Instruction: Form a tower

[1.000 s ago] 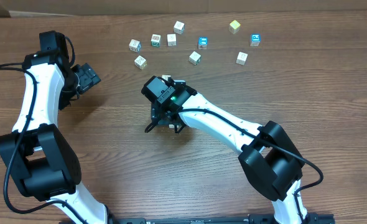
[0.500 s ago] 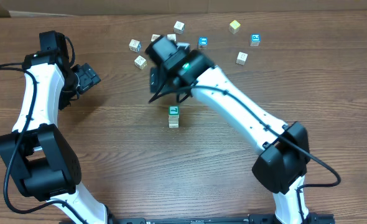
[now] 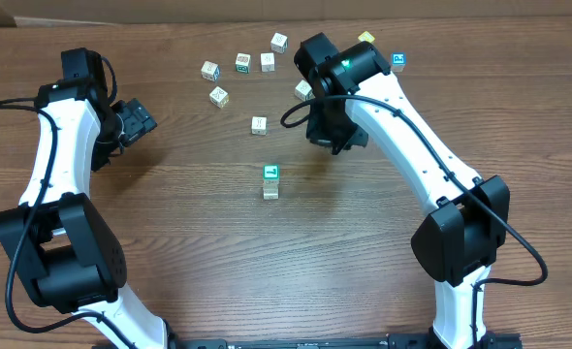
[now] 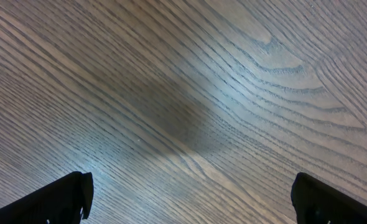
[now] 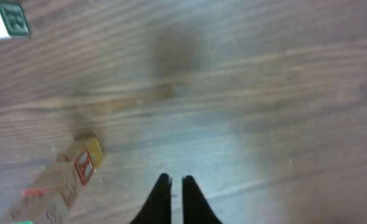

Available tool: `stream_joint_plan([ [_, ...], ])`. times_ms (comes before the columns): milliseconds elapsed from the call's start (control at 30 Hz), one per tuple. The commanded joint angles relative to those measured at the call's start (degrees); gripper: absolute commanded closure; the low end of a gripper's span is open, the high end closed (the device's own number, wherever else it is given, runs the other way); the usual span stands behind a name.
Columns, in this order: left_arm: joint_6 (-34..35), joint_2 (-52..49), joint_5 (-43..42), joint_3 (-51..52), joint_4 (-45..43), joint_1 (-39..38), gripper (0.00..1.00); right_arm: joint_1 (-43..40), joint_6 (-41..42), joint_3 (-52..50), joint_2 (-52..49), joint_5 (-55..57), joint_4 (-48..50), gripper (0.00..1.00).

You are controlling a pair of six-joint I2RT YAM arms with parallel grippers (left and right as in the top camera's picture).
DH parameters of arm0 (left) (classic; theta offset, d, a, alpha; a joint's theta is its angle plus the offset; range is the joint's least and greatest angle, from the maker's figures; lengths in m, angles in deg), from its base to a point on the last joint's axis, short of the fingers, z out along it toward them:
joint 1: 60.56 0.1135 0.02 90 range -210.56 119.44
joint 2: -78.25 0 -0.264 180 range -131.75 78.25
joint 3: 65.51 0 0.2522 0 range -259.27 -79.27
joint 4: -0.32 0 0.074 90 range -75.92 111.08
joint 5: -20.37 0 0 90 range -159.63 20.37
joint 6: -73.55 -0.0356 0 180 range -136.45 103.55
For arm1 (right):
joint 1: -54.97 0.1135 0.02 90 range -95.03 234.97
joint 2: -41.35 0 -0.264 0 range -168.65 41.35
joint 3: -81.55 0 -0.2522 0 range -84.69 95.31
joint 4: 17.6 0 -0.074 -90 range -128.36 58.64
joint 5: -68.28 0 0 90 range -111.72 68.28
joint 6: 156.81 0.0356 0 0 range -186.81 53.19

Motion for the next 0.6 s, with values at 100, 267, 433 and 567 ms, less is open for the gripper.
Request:
stream_joint_plan([
  [100,-0.7,-0.3,0.0,-0.5,0.0,-0.2,0.0,2.3,0.0,-3.9,0.7,-4.5,1.1,0.96],
  [267,-0.7,-0.3,0.0,-0.5,0.0,-0.2,0.0,4.1,0.0,-8.5,0.7,-9.6,6.4,0.96],
  [433,-0.6,-0.3,0.0,-0.5,0.0,-0.2,0.0,4.3,0.0,-11.8,0.7,-14.9,9.7,0.96],
  [567,-0.7,-0.3,0.0,-0.5,0.0,-0.2,0.0,4.3,0.0,-12.1,0.7,-17.7,10.6,0.96],
])
